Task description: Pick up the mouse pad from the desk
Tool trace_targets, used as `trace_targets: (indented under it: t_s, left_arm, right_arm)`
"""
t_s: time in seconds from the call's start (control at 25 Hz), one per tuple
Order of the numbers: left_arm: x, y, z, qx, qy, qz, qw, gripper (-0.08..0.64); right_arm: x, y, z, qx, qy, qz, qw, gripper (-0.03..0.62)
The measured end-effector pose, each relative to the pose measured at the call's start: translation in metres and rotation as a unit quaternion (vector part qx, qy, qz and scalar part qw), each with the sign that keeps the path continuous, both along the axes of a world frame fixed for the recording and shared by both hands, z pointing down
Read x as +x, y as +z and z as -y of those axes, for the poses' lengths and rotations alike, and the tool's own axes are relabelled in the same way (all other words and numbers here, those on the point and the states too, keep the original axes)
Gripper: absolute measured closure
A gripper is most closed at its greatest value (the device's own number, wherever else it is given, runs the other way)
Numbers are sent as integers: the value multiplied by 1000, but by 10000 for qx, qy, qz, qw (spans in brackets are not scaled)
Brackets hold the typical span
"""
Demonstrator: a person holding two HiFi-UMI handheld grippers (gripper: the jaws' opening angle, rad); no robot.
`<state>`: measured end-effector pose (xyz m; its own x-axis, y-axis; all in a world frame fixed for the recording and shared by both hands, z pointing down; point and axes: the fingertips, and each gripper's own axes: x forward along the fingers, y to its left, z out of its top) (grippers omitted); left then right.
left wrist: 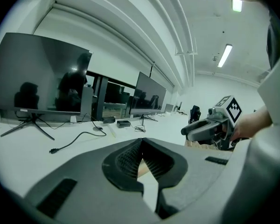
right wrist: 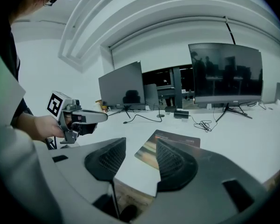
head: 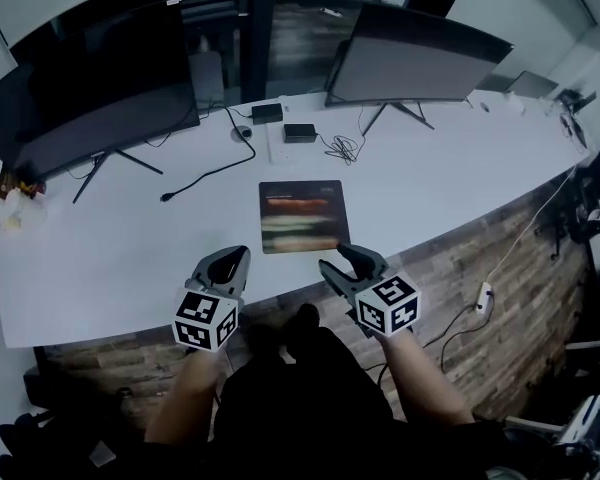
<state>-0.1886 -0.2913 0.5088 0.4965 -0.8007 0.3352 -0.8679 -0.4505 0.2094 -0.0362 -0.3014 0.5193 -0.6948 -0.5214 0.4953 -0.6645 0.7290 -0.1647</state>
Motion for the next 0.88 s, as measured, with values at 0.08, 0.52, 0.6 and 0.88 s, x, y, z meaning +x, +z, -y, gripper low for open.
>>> trace_targets:
  t_s: [0.08,0.52,0.6,0.88]
  left_arm:
    - [-1,9,-3,-85,32,-24,10000,552]
    - [3,41,22,-415,-46,-29,9991,552]
    - [6,49,33,-450,-33,10,9990,552]
    - [10,78,53,-650,17,135,9978,552]
  right_arm:
    - [-5,9,-3,-78,-19,-36,10000,388]
    - [-1,57,26,-236,-59,-76,9997,363]
    - [-1,72,37,-213,-152,-145,9996,346]
    - [-5,118,58,-334,-440,-526,9971,286]
